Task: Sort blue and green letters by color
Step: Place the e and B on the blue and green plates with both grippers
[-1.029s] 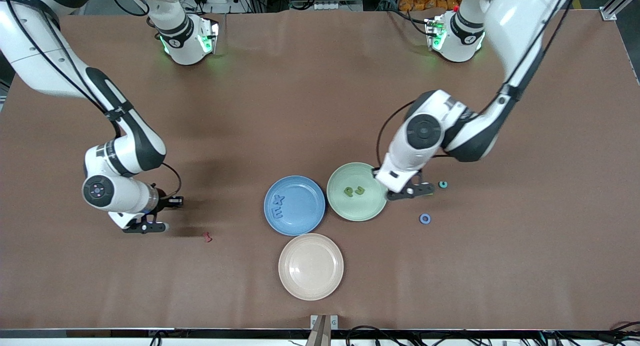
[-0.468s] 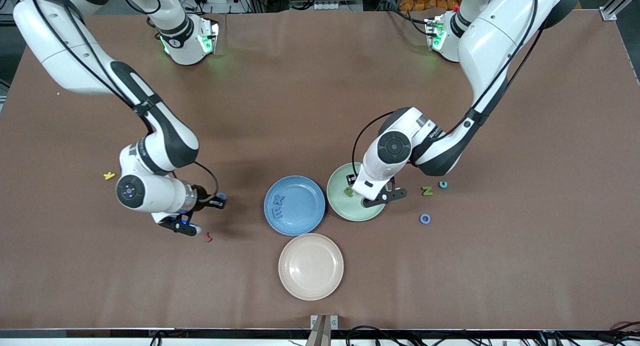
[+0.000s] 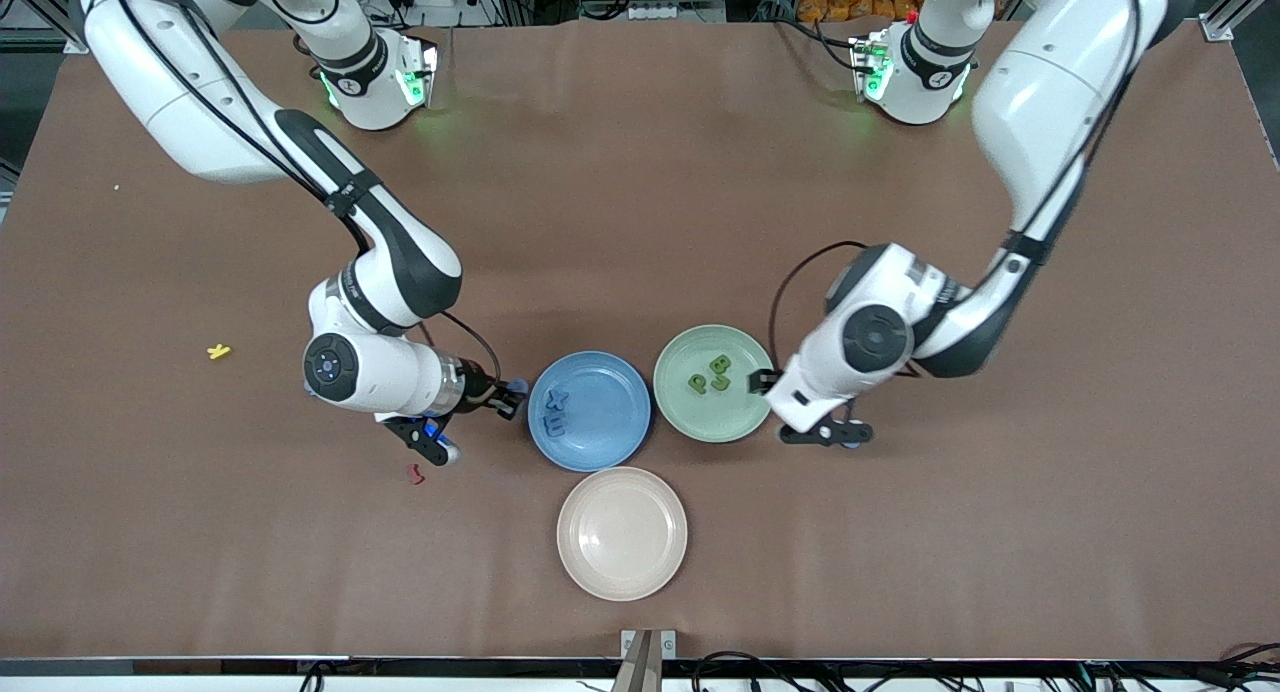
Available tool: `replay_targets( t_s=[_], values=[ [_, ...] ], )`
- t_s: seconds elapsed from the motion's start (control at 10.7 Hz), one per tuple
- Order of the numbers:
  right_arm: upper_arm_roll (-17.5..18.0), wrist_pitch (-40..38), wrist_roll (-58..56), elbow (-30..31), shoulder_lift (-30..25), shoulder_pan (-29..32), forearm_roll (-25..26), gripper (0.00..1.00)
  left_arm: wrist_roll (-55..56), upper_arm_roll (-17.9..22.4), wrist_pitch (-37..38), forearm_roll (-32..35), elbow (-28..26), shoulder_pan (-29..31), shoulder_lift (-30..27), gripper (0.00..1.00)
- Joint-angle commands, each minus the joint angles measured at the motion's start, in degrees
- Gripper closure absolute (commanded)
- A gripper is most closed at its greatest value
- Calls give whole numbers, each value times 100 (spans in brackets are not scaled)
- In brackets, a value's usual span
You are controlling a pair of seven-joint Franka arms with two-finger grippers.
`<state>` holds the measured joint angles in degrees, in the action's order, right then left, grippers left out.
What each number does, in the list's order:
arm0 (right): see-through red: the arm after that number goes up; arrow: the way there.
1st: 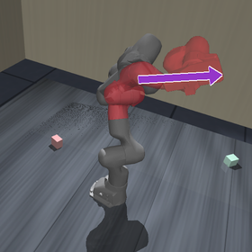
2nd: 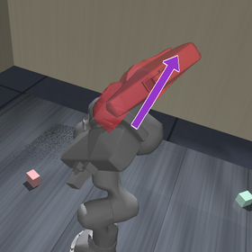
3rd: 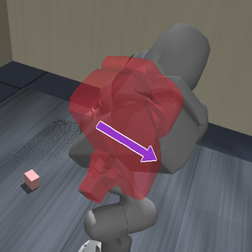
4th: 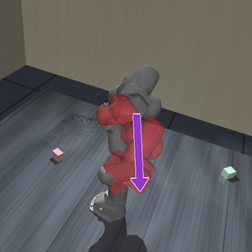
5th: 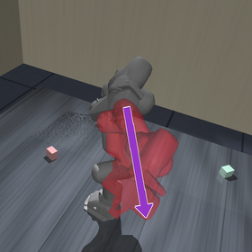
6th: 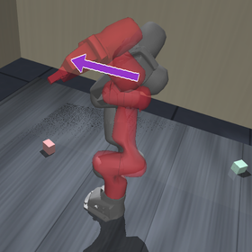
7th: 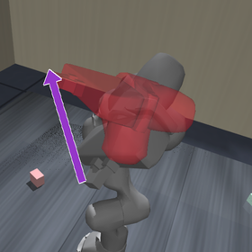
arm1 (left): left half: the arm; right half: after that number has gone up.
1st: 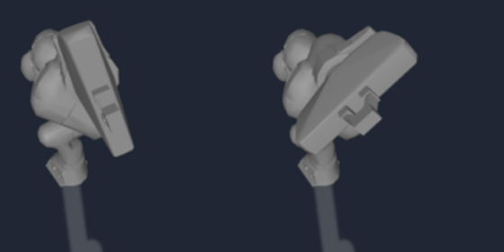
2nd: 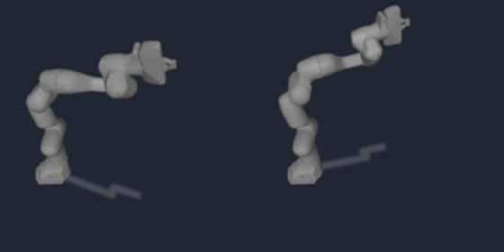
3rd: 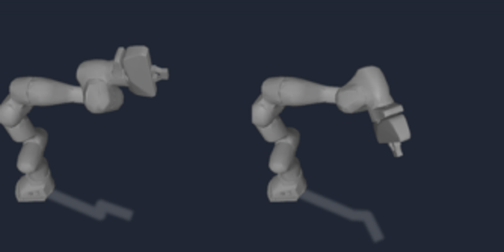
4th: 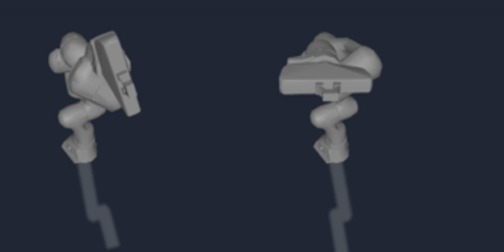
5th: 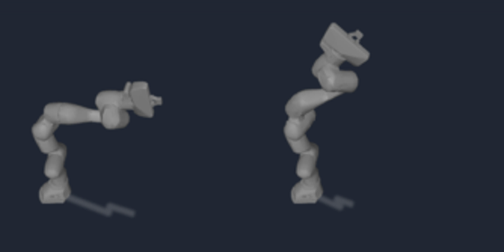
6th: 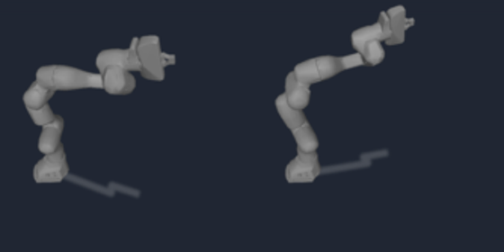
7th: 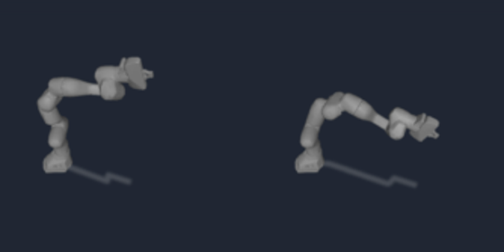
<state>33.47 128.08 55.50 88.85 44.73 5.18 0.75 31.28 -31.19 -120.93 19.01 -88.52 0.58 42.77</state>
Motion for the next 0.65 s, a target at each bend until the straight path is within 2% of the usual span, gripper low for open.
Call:
replay_targets(
  t_s=[0.0, 0.09, 0.19, 0.28, 0.37, 0.47, 0.56],
  values=[
    [-77, 515, 705, -263, 167, -262, -1101, 100, -1352, -45, 254, 23, -287, 644, -190, 0],
    [-86, 708, 1117, -298, 167, -341, -1164, 100, -1204, -45, 254, 6, -419, 671, -259, 5],
    [-104, 901, 1582, -298, 176, -420, -1156, 62, -829, -45, 254, 6, -551, 680, -277, 5],
    [-234, 1016, 1787, -298, 168, -595, -1113, 1, -503, -37, 236, 6, -683, 672, -269, 7],
    [-401, 1009, 1754, -298, 159, -675, -1095, 0, 66, -36, 219, 6, -780, 698, -277, 14],
    [-438, 991, 1710, -307, 141, -650, -1086, 0, 716, -36, 193, 23, -850, 707, -286, 15],
    [-455, 948, 1588, -298, 132, -580, -1034, 0, 905, -36, 175, 206, -886, 724, -269, 15]
  ],
)
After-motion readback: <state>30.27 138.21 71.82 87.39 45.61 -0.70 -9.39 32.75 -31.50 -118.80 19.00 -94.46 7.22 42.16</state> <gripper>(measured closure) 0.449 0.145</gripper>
